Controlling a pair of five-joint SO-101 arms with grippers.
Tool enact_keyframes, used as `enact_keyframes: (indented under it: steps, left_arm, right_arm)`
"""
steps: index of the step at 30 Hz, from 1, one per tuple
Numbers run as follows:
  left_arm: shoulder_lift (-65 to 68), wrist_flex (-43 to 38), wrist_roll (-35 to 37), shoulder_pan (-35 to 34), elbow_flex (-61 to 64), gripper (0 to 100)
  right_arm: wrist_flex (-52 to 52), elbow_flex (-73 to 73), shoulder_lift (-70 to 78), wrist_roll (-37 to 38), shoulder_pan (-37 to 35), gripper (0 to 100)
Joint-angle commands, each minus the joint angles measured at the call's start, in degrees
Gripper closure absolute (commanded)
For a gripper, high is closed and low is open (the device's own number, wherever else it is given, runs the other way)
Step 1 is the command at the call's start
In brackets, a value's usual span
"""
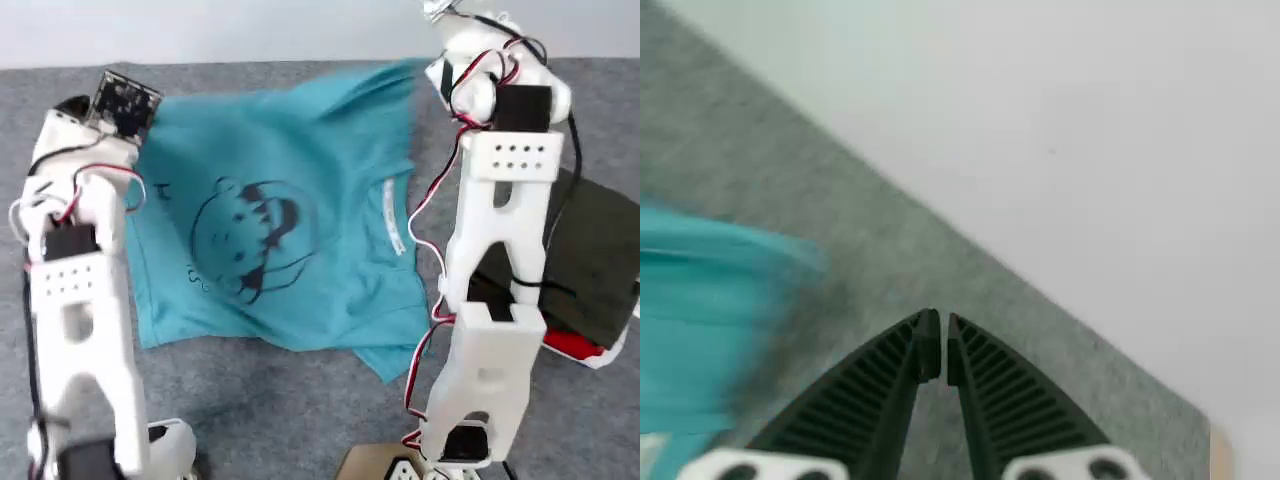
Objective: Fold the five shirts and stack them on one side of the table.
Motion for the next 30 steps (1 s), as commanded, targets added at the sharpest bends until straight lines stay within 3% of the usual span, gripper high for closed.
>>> enact_keyframes:
  steps: [1, 6, 11, 19, 25, 30]
  left_arm:
    - [10.5, -4.9, -0.6, 1.3, -10.2, 100]
    - [23.0, -4.9, -0.4, 3.9, -24.9, 100]
    - [30.0, -1.5, -0.6, 6.2, -32.6, 100]
    - [28.2, 22.8, -0.6, 4.3, -33.1, 100]
    - [25.9, 44.1, -0.6, 1.8, -33.0, 100]
    - [26.0, 52.9, -0.6, 0.8, -33.0, 100]
  right_arm:
    - [-10.2, -0.4, 1.8, -0.9, 1.4, 98.8]
    - [-18.0, -0.4, 5.2, -0.7, 3.4, 98.9]
    - [-15.0, -0.4, 6.4, -0.6, 3.8, 98.9]
    - [-2.6, -0.4, 8.9, -2.4, 1.1, 98.9]
    - [-1.5, -0.3, 14.7, -9.5, -2.9, 98.8]
    - [-3.0, -0.4, 20.6, -10.0, -9.3, 98.7]
